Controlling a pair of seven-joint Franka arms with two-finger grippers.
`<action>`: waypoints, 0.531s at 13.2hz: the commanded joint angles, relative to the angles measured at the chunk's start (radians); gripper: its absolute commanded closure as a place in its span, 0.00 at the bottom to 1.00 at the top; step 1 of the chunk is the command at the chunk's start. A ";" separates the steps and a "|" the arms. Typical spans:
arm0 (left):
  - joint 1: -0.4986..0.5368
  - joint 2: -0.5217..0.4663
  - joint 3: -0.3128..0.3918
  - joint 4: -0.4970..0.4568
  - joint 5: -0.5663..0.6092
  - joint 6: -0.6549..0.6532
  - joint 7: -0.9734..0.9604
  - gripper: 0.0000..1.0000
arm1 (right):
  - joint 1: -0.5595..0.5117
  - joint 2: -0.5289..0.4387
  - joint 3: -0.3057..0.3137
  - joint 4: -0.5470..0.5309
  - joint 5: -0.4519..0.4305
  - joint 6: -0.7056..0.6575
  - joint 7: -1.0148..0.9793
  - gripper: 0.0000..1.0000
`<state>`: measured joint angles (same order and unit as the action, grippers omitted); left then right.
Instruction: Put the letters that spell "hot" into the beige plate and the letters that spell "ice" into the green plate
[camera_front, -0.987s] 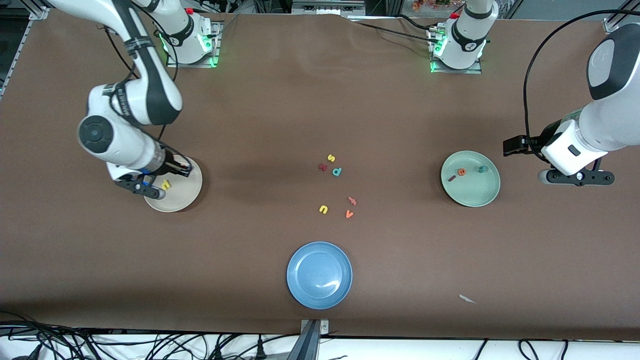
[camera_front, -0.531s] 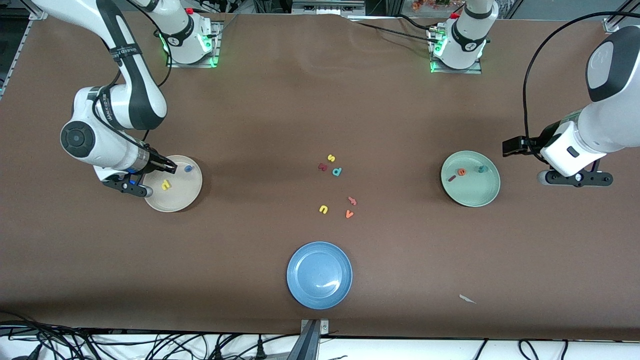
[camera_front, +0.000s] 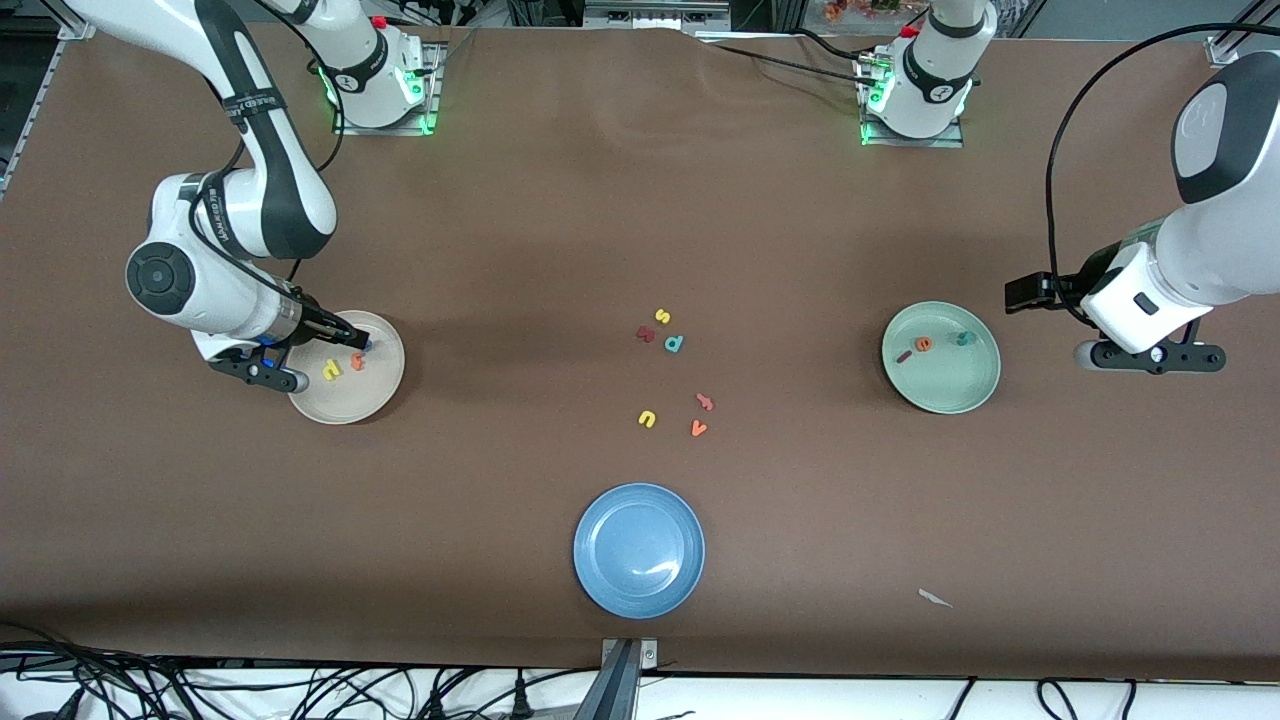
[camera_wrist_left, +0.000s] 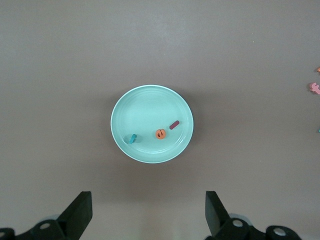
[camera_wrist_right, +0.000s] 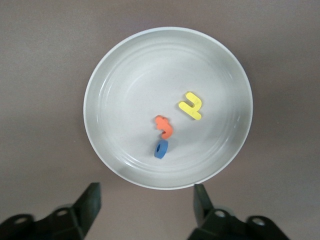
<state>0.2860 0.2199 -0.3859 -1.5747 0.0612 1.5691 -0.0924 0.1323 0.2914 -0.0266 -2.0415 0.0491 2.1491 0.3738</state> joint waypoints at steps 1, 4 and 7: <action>0.007 0.006 -0.002 0.018 -0.024 -0.015 0.023 0.01 | -0.002 -0.023 0.004 -0.014 0.011 0.009 0.002 0.02; 0.007 0.006 -0.002 0.019 -0.024 -0.015 0.022 0.00 | -0.002 -0.024 0.004 -0.011 0.011 0.008 0.000 0.02; 0.007 0.006 -0.004 0.019 -0.024 -0.015 0.022 0.00 | -0.002 -0.025 0.004 -0.011 0.011 0.006 0.002 0.01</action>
<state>0.2860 0.2199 -0.3860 -1.5747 0.0612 1.5691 -0.0924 0.1323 0.2906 -0.0266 -2.0401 0.0491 2.1524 0.3738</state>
